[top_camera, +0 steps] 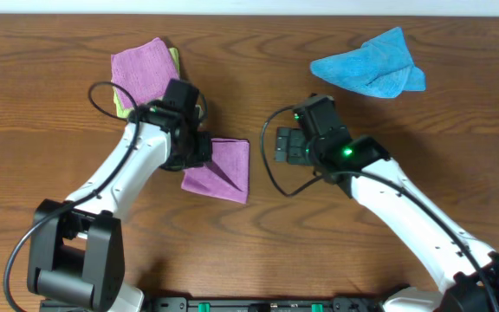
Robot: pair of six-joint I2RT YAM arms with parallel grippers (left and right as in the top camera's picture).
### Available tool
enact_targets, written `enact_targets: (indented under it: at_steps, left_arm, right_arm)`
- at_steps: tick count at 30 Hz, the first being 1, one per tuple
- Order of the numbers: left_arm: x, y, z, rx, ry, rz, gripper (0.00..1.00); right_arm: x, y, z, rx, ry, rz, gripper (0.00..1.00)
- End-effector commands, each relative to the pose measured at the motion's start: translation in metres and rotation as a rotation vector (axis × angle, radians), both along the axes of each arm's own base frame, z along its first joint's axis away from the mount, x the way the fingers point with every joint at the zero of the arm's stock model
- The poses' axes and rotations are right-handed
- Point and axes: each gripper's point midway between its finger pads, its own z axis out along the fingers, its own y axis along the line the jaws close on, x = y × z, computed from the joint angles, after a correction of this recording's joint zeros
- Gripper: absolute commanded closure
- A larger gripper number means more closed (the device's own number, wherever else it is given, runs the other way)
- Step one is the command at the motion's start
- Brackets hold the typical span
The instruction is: Fold the cloth
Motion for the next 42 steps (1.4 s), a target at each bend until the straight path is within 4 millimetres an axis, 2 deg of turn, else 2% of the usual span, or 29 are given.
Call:
enact_targets:
  at_steps: [1,6,8,9,10,11,12,13,19,22,24,26,29,32,33,34,35,36,42]
  left_arm:
    - [0.0,-0.006,0.014,-0.027,0.004,-0.041,0.93]
    - [-0.014,-0.012,0.014,-0.033,0.053,-0.063,0.93]
    - [-0.016,-0.014,0.014,-0.031,0.06,-0.071,0.92]
    - [-0.017,-0.016,0.014,-0.03,0.061,-0.075,0.88]
    - [-0.017,-0.016,0.014,-0.029,0.061,-0.078,0.8]
    - [-0.018,-0.017,0.014,-0.028,0.062,-0.081,0.57]
    - [-0.019,-0.017,0.013,-0.025,0.064,-0.084,0.2]
    - [-0.02,-0.017,0.013,-0.02,0.065,-0.09,0.05]
    - [-0.019,0.001,0.009,0.084,0.055,-0.079,0.05]
    - [-0.022,0.024,0.006,0.21,0.062,-0.069,0.05]
    - [-0.021,0.03,0.006,0.245,0.056,-0.081,0.05]
    - [-0.017,0.023,0.006,0.208,0.04,-0.082,0.05]
    - [-0.008,-0.003,0.01,0.067,0.007,-0.102,0.05]
    - [0.008,-0.019,0.015,-0.01,-0.061,-0.106,0.03]
    - [0.014,-0.023,0.018,-0.032,-0.085,-0.109,0.06]
    - [0.016,-0.027,0.019,-0.048,-0.099,-0.112,0.2]
    - [0.017,-0.028,0.019,-0.051,-0.102,-0.114,0.59]
    - [0.016,-0.027,0.018,-0.045,-0.097,-0.114,0.94]
    - [-0.008,-0.026,-0.003,0.01,-0.002,-0.14,0.94]
  right_arm:
    - [0.002,-0.014,0.022,-0.024,-0.053,0.029,0.01]
    - [-0.008,-0.034,0.059,-0.106,-0.154,0.085,0.01]
    - [-0.012,-0.04,0.064,-0.139,-0.166,0.112,0.01]
    - [-0.013,-0.045,0.063,-0.158,-0.16,0.119,0.01]
    - [-0.015,-0.047,0.062,-0.167,-0.15,0.119,0.01]
    - [-0.016,-0.05,0.059,-0.173,-0.136,0.116,0.01]
    - [-0.018,-0.052,0.057,-0.177,-0.124,0.113,0.01]
    - [-0.019,-0.053,0.056,-0.179,-0.117,0.111,0.01]
    - [-0.02,-0.054,0.055,-0.159,-0.107,0.076,0.01]
    - [-0.024,-0.055,0.053,-0.158,-0.088,0.067,0.01]
    - [-0.028,-0.056,0.049,-0.161,-0.064,0.072,0.01]
    - [-0.033,-0.058,0.046,-0.17,-0.044,0.074,0.01]
    - [-0.036,-0.06,0.044,-0.176,-0.028,0.076,0.01]
    - [-0.037,-0.06,0.043,-0.179,-0.021,0.076,0.01]
    - [-0.037,-0.06,0.043,-0.179,-0.02,0.077,0.01]
    - [-0.038,-0.061,0.042,-0.18,-0.019,0.076,0.01]
    - [-0.038,-0.061,0.042,-0.181,-0.017,0.077,0.01]
    - [-0.039,-0.061,0.04,-0.182,-0.014,0.077,0.02]
    - [-0.044,-0.063,0.03,-0.19,0.013,0.075,0.02]
